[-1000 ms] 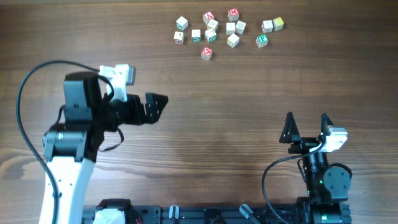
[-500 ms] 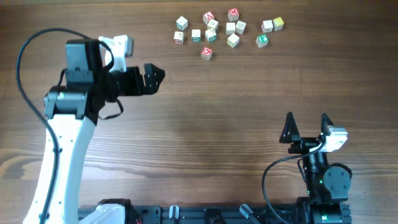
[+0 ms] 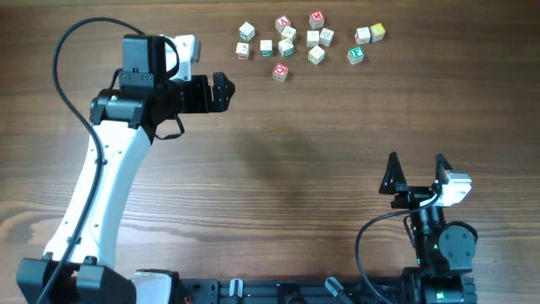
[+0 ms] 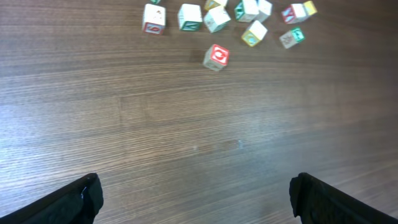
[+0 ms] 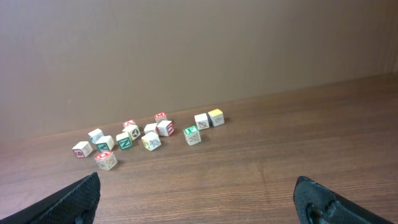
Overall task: Form a horizontal line
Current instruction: 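Raise the left arm and reach toward the block cluster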
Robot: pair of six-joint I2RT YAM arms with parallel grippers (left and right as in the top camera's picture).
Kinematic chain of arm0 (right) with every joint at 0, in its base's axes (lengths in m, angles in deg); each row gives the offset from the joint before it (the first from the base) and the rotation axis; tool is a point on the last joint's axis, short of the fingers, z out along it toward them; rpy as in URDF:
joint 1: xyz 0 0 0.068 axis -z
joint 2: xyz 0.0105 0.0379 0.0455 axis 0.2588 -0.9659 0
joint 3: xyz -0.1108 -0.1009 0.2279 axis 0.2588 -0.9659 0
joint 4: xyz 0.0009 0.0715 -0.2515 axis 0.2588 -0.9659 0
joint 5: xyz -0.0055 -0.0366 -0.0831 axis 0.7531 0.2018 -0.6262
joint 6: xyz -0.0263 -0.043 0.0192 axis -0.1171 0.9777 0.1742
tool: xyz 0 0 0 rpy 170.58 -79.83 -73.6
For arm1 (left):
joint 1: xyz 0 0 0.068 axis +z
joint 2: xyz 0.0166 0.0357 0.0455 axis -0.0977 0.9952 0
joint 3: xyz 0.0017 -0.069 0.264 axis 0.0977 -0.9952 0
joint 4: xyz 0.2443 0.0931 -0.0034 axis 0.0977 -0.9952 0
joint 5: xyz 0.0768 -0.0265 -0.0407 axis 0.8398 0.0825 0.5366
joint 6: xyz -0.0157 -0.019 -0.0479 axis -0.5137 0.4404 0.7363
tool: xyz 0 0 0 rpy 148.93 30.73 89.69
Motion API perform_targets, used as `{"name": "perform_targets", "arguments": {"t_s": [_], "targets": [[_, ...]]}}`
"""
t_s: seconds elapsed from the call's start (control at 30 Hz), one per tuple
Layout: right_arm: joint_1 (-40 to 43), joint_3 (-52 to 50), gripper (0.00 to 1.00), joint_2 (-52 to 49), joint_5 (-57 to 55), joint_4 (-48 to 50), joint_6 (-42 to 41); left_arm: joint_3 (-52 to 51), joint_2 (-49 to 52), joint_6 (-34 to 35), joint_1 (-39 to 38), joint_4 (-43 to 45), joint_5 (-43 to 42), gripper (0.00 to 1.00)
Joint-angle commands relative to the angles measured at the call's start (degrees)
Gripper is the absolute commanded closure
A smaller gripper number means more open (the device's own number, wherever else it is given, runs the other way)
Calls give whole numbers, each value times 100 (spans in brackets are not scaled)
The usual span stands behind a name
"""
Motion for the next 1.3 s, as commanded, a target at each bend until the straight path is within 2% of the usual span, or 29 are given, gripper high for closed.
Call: {"name": "perform_targets", "arguments": {"t_s": [0.0, 0.4, 0.97, 1.13, 1.27], "targets": [[24, -7, 0, 0, 57, 28, 94, 136, 63, 83, -7, 94, 201, 0], [24, -7, 0, 0, 57, 28, 94, 136, 83, 81, -7, 339, 728, 0], [24, -7, 0, 0, 57, 28, 94, 136, 177, 81, -7, 815, 741, 0], [24, -7, 0, 0, 57, 28, 94, 361, 553, 118, -46, 1115, 730, 0], [24, -7, 0, 0, 57, 28, 94, 1034, 1226, 74, -352, 1069, 671, 0]]}}
